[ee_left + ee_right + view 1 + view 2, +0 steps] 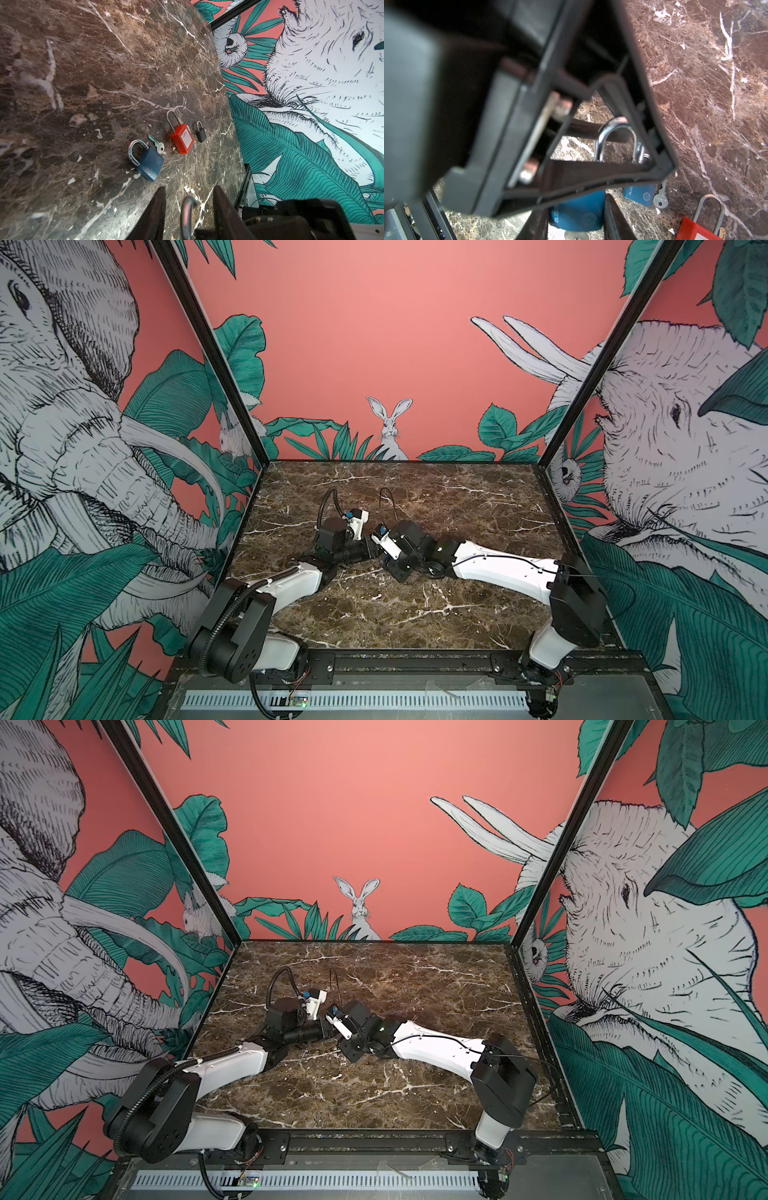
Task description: Lock with the key
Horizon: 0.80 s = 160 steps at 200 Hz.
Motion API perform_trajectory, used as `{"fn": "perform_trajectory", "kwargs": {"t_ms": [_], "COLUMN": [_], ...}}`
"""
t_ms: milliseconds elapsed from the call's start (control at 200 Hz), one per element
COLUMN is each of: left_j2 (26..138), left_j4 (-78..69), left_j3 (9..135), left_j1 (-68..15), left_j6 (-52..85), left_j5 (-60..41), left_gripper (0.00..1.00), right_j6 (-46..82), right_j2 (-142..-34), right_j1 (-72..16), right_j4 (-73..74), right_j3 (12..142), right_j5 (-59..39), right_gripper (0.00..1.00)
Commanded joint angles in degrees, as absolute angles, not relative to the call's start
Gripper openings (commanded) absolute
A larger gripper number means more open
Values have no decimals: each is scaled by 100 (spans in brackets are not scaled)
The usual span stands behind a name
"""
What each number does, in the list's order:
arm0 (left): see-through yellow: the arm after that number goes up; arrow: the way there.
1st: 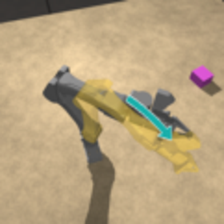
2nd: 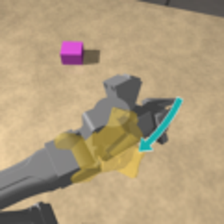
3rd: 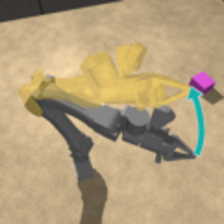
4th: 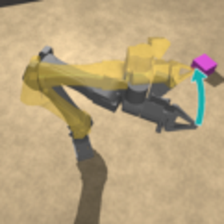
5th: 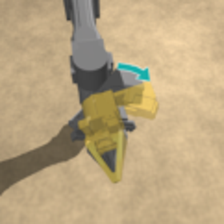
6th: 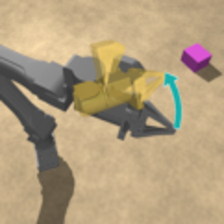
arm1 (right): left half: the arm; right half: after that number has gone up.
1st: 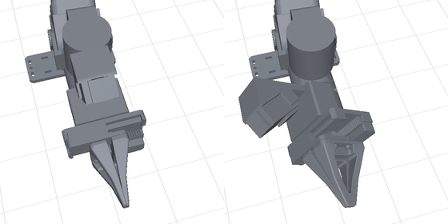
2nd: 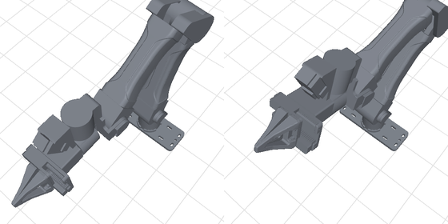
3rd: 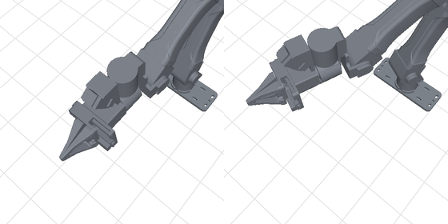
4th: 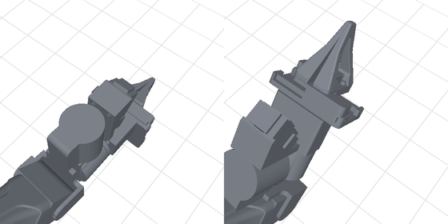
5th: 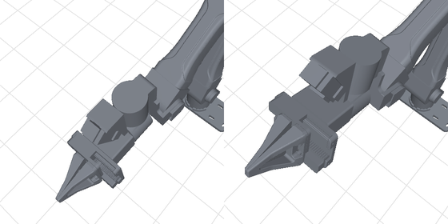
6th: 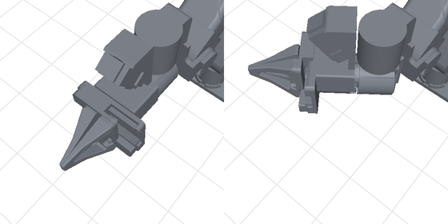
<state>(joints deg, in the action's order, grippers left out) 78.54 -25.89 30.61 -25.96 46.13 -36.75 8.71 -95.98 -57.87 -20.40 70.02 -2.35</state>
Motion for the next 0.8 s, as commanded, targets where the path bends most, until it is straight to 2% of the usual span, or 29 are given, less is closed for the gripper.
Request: {"fn": "perform_trajectory", "kwargs": {"t_ms": [0, 115, 165, 245, 370, 490, 540, 665, 795], "left_j2": [7866, 7861, 7865, 7875, 7850, 7725, 7653, 7530, 7378], "left_j4": [-2786, -2760, -2738, -2648, -2697, -2706, -2656, -2592, -2523], "left_j3": [3059, 3059, 3059, 3091, 3094, 3111, 3092, 3066, 3135], "left_j1": [-2616, -2620, -2623, -2618, -2620, -2622, -2620, -2621, -2627], "left_j6": [4641, 4614, 4601, 4566, 4595, 4645, 4634, 4623, 4693], "left_j5": [-3773, -3774, -3747, -3711, -3678, -3564, -3352, -2997, -2865], "left_gripper": [34, 26, 19, 0, 0, 0, 0, 0, 0], "right_j6": [827, 810, 815, 813, 812, 859, 882, 862, 533], "right_j2": [-9577, -9571, -9563, -9563, -9571, -9571, -9571, -9589, -9413], "right_j1": [-5823, -5824, -5819, -5824, -5827, -5812, -5805, -5772, -5758], "right_j4": [-1860, -1870, -1870, -1867, -1791, -1695, -1664, -1697, -1695], "right_j3": [7163, 7170, 7172, 7171, 7163, 7128, 7122, 7203, 7211], "right_j5": [-150, -154, -158, -149, -67, 62, 117, 575, 1208], "right_gripper": [28, 28, 28, 28, 29, 37, 43, 65, 74]}}
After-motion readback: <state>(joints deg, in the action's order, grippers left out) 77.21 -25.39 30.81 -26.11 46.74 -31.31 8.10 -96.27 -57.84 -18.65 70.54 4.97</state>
